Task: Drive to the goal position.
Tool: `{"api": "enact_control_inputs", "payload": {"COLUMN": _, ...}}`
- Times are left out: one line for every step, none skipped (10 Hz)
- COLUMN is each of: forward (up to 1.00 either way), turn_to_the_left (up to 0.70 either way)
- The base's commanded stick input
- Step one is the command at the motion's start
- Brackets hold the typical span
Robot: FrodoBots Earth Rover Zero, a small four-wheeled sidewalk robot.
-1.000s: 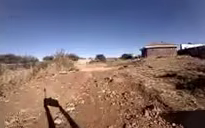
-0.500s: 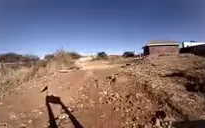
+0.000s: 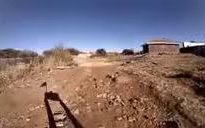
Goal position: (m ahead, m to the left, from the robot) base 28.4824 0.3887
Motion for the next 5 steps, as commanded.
{"api": "enact_control_inputs", "payload": {"forward": 0.50, "turn_to_the_left": 0.27}}
{"api": "enact_control_inputs", "payload": {"forward": 0.50, "turn_to_the_left": 0.47}}
{"api": "enact_control_inputs", "payload": {"forward": 0.50, "turn_to_the_left": 0.37}}
{"api": "enact_control_inputs", "payload": {"forward": 0.50, "turn_to_the_left": 0.20}}
{"api": "enact_control_inputs", "payload": {"forward": 0.50, "turn_to_the_left": 0.02}}
